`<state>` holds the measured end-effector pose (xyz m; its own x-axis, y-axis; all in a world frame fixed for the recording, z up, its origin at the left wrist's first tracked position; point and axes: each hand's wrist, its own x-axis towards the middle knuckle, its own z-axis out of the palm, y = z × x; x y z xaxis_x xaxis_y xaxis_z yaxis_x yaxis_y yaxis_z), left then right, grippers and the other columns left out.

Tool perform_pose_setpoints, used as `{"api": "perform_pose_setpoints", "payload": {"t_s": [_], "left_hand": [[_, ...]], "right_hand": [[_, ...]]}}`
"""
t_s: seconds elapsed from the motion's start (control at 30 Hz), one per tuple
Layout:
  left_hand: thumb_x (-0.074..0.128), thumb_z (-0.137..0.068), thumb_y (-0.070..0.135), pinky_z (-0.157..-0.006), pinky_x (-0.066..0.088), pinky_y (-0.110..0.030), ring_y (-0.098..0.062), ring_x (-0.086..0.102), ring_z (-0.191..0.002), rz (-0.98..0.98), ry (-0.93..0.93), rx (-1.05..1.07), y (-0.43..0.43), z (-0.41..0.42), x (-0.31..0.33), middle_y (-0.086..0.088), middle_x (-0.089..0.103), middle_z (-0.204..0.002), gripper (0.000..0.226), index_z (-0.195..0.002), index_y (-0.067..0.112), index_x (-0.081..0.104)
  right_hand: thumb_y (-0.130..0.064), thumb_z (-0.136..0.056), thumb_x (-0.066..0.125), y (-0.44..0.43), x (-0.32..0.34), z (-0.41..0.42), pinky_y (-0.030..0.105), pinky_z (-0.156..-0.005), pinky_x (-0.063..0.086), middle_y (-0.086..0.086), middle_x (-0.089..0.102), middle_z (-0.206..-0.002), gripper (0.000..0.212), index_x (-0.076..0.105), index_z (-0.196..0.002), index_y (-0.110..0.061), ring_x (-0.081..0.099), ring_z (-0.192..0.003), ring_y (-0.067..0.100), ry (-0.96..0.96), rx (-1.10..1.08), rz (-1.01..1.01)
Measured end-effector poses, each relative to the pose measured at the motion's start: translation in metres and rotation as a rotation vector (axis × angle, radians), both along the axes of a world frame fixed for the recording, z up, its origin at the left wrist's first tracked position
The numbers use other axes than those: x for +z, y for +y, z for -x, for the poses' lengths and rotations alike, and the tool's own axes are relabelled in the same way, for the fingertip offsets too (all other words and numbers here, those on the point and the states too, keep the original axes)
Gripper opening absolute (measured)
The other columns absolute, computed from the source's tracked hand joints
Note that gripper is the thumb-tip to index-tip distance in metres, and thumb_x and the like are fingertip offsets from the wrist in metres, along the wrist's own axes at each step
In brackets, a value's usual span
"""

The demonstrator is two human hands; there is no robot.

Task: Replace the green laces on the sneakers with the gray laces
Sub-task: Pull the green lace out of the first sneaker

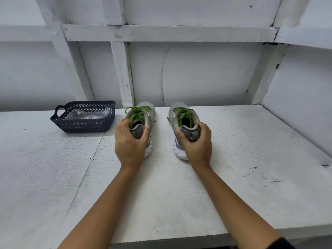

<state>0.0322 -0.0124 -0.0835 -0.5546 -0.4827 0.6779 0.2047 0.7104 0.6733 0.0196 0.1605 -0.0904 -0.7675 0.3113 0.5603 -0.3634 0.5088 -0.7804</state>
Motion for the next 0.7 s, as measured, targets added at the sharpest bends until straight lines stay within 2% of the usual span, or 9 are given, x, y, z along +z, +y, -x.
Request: {"api": "perform_pose_setpoints", "payload": {"t_s": [0.1,0.2,0.27,0.33,0.37,0.43,0.5,0.6,0.7], "left_hand": [[0.066,-0.081,0.041,-0.088,0.048,-0.047,-0.03,0.057,-0.106,0.147,0.2,0.079,-0.002,0.001,0.014,-0.014,0.06,-0.115,0.049,-0.114,0.01,0.048],[0.065,-0.085,0.027,-0.092,0.04,-0.042,-0.024,0.055,-0.102,0.316,0.375,0.083,0.01,0.005,0.042,-0.013,0.063,-0.105,0.032,-0.108,0.012,0.05],[0.063,-0.086,0.018,-0.085,0.043,-0.038,-0.024,0.055,-0.095,0.425,0.41,-0.013,0.025,0.012,0.057,-0.013,0.065,-0.097,0.02,-0.102,0.008,0.057],[0.057,-0.086,0.016,-0.074,0.048,-0.037,-0.028,0.058,-0.086,0.464,0.283,-0.179,0.041,0.021,0.066,-0.013,0.064,-0.09,0.016,-0.094,0.003,0.063],[0.054,-0.088,0.019,-0.071,0.049,-0.037,-0.03,0.058,-0.085,0.449,0.141,-0.27,0.048,0.026,0.068,-0.013,0.064,-0.089,0.019,-0.093,0.003,0.065],[0.053,-0.091,0.022,-0.074,0.047,-0.038,-0.031,0.056,-0.091,0.436,-0.209,-0.373,0.06,0.037,0.068,-0.013,0.061,-0.093,0.023,-0.096,0.006,0.068],[0.055,-0.091,0.027,-0.079,0.047,-0.039,-0.03,0.054,-0.097,0.45,-0.451,-0.374,0.068,0.047,0.065,-0.013,0.059,-0.097,0.023,-0.095,0.008,0.069],[0.062,-0.085,0.038,-0.076,0.049,-0.038,-0.027,0.055,-0.097,0.423,-0.571,-0.328,0.072,0.058,0.065,-0.013,0.06,-0.093,0.029,-0.082,0.011,0.07],[0.065,-0.082,0.033,-0.068,0.046,-0.035,-0.028,0.056,-0.092,0.447,-0.638,-0.296,0.076,0.062,0.072,-0.01,0.055,-0.087,0.026,-0.076,0.008,0.067]], "right_hand": [[-0.06,-0.078,0.054,0.009,0.007,-0.006,0.0,-0.076,0.037,-0.006,0.053,-0.117,0.061,0.055,-0.117,-0.012,0.05,-0.104,0.002,0.025,0.059,0.097],[-0.037,-0.092,0.053,0.021,0.031,0.003,0.01,-0.079,0.043,-0.004,0.056,-0.11,0.028,0.059,-0.109,-0.015,0.054,-0.098,0.007,0.006,0.094,0.17],[-0.026,-0.095,0.053,0.032,0.051,0.015,0.014,-0.075,0.045,0.001,0.061,-0.104,0.016,0.061,-0.102,-0.015,0.057,-0.091,0.011,-0.063,0.118,0.109],[-0.024,-0.094,0.054,0.042,0.068,0.028,0.019,-0.074,0.043,0.002,0.064,-0.101,0.018,0.065,-0.102,-0.012,0.058,-0.088,0.011,-0.175,0.181,-0.043],[-0.024,-0.094,0.054,0.047,0.075,0.033,0.02,-0.074,0.042,0.002,0.064,-0.101,0.02,0.066,-0.103,-0.011,0.058,-0.087,0.012,-0.233,0.226,-0.134],[-0.022,-0.092,0.056,0.052,0.084,0.04,0.022,-0.076,0.042,0.001,0.065,-0.099,0.02,0.068,-0.103,-0.01,0.059,-0.088,0.014,-0.306,0.301,-0.328],[-0.019,-0.089,0.06,0.054,0.089,0.045,0.023,-0.075,0.043,0.001,0.062,-0.093,0.018,0.07,-0.1,-0.009,0.061,-0.091,0.018,-0.343,0.338,-0.486],[-0.023,-0.086,0.066,0.051,0.094,0.053,0.026,-0.072,0.042,0.009,0.06,-0.099,0.021,0.072,-0.096,-0.006,0.061,-0.093,0.023,-0.357,0.317,-0.687],[-0.025,-0.085,0.068,0.047,0.095,0.06,0.033,-0.081,0.046,0.014,0.058,-0.106,0.027,0.069,-0.098,-0.002,0.056,-0.099,0.026,-0.379,0.299,-0.819]]}}
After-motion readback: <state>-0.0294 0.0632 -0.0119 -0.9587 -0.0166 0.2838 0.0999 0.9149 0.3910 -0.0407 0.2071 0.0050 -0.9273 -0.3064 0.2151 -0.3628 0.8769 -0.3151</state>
